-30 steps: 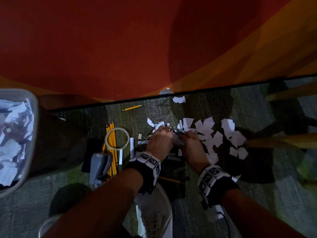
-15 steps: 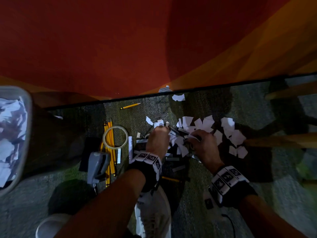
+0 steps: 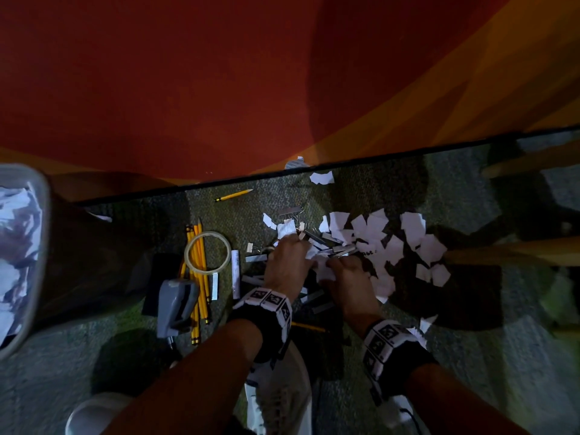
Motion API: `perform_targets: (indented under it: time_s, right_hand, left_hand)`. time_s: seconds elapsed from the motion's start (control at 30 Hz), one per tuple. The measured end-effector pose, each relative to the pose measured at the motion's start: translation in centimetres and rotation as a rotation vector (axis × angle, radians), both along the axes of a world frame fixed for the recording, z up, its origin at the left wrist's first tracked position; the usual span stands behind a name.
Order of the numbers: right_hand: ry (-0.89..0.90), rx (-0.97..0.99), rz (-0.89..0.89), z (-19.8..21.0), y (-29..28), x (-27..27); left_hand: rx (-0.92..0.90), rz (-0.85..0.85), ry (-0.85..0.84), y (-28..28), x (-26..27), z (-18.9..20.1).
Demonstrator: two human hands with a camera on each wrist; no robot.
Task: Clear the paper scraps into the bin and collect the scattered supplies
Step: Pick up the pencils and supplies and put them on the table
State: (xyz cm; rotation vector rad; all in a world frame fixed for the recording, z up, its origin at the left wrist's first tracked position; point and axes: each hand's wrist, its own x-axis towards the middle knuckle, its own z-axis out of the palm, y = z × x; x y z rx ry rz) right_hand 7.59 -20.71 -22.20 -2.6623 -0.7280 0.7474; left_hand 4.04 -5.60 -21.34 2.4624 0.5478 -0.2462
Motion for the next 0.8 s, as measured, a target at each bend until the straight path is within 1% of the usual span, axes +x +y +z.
perform_targets:
  time_s: [0.13, 0.27, 0.33, 0.4, 0.5, 0.57, 0.63, 0.7, 0.8]
  right_hand:
    - [-0.123, 0.069, 0.068, -1.0, -1.0, -0.3]
    - [-0.123, 0.098, 0.045, -1.5, -1.5, -0.1]
    - [-0.127, 0.165, 0.034, -1.0, -1.5, -0.1]
    - [-0.116, 0.269, -0.053, 0.1, -1.5, 0.3]
    - [-0.024, 0.421, -0.248, 2.0, -1.4, 1.3]
    - [0.032, 0.408, -0.271, 2.5, -1.1, 1.9]
    - [0.083, 0.352, -0.247, 2.5, -0.2, 2.4]
    - [0.095, 0.304, -0.178, 1.9, 0.8, 3.0]
    - [0.097, 0.203, -0.076, 0.7, 2.1, 3.2]
  left_hand:
    - [-0.054, 0.029, 0.000, -0.2, -0.1, -0.7]
    - [-0.109, 0.046, 0.023, -0.5, 0.1, -0.9]
    - [-0.147, 0.045, 0.030, -0.4, 0.2, -0.9]
    - [-0.193, 0.074, 0.012, -0.2, 0.3, -0.8]
    - [-0.259, 0.165, -0.050, 0.9, 0.3, -1.3]
    - [-0.291, 0.198, -0.047, 1.9, 0.2, -1.2]
    - [-0.293, 0.180, -0.030, 3.2, 0.0, -0.9]
    - [-0.247, 0.127, -0.033, 4.4, 0.0, 0.1]
    - [-0.230, 0.131, -0.032, 5.8, -0.5, 1.3]
